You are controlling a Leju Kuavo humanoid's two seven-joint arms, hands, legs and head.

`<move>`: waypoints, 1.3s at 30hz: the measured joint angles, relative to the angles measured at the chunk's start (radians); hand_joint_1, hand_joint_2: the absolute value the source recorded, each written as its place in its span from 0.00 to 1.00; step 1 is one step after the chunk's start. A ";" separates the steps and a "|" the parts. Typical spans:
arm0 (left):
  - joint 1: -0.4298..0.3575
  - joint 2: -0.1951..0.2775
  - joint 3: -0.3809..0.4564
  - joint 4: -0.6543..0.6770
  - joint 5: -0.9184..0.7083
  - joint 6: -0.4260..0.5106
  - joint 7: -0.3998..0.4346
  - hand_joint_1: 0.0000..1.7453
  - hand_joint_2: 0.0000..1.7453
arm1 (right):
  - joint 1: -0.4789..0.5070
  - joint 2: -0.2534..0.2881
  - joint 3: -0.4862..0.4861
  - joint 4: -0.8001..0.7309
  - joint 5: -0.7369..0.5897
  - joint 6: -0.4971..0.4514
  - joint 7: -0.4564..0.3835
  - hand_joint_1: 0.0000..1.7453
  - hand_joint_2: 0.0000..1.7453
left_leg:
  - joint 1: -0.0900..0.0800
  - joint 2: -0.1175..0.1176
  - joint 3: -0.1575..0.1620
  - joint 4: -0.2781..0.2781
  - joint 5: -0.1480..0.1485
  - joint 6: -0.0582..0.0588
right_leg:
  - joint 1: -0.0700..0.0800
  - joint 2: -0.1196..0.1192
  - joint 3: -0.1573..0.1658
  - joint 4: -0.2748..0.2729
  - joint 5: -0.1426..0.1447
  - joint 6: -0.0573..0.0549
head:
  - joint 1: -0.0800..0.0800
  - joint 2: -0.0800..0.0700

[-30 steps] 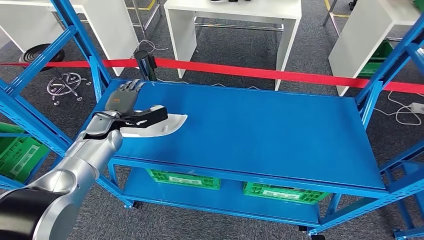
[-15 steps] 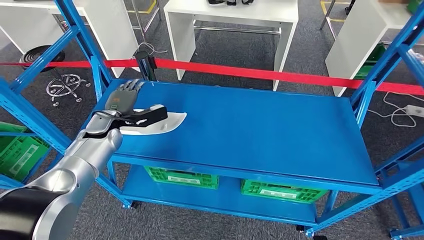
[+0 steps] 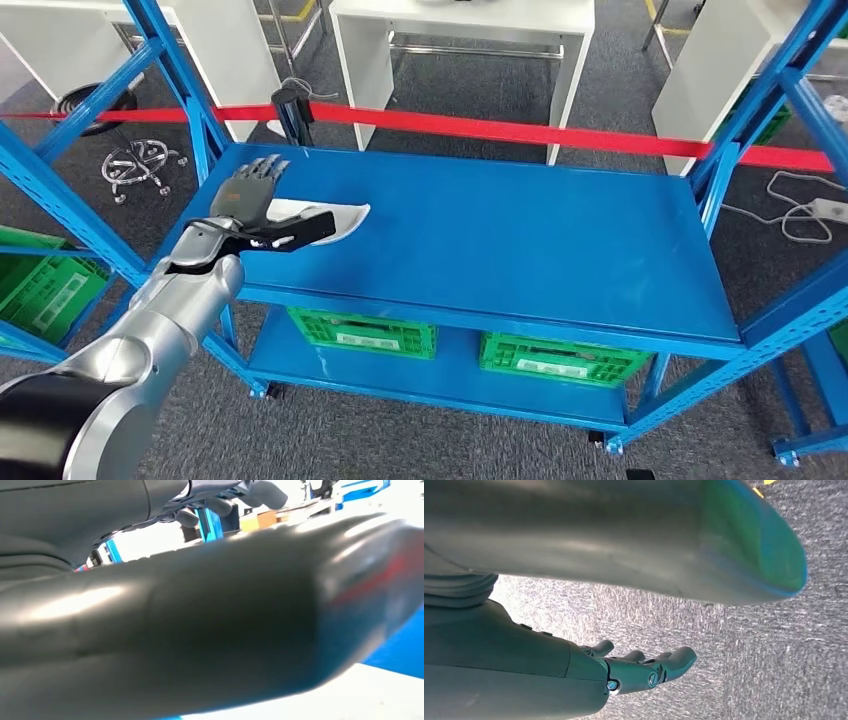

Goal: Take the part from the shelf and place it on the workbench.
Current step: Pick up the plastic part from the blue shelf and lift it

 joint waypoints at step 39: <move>0.091 0.016 -0.077 0.009 -0.132 0.038 -0.065 0.00 1.00 | 0.001 -0.001 -0.028 0.000 0.035 0.002 0.003 0.00 0.00 | -0.002 -0.003 -0.028 -0.023 0.044 0.025 | 0.004 0.002 -0.009 -0.052 0.055 0.017 | 0.001 0.000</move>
